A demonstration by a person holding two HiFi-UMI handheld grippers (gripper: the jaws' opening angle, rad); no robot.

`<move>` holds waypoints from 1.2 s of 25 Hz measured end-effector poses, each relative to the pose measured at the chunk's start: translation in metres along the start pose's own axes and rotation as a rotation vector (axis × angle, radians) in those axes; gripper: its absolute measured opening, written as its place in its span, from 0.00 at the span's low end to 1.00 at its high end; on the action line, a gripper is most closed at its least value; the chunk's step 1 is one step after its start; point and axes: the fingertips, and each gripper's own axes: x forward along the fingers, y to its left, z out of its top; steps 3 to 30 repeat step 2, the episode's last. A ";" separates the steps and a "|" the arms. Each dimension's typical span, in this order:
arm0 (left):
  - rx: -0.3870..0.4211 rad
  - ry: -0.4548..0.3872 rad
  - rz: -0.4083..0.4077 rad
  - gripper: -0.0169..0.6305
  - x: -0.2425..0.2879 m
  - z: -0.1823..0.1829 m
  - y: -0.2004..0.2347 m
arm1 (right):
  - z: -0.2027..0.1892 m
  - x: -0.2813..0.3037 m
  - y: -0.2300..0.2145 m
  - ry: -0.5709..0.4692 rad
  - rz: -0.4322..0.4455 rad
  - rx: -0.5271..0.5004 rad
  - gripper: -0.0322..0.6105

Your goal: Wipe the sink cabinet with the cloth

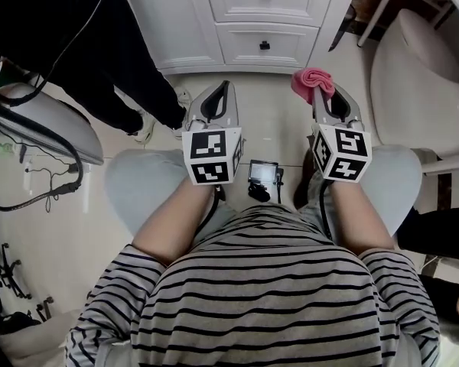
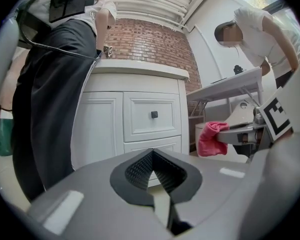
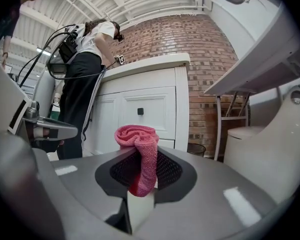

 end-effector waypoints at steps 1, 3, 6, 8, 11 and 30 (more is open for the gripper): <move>0.000 0.000 -0.003 0.02 0.001 0.000 0.000 | 0.001 0.001 0.001 -0.002 0.000 -0.005 0.17; 0.001 0.001 -0.006 0.02 0.002 0.001 -0.001 | 0.002 0.001 0.001 -0.005 0.000 -0.010 0.17; 0.001 0.001 -0.006 0.02 0.002 0.001 -0.001 | 0.002 0.001 0.001 -0.005 0.000 -0.010 0.17; 0.001 0.001 -0.006 0.02 0.002 0.001 -0.001 | 0.002 0.001 0.001 -0.005 0.000 -0.010 0.17; 0.001 0.001 -0.006 0.02 0.002 0.001 -0.001 | 0.002 0.001 0.001 -0.005 0.000 -0.010 0.17; 0.001 0.001 -0.006 0.02 0.002 0.001 -0.001 | 0.002 0.001 0.001 -0.005 0.000 -0.010 0.17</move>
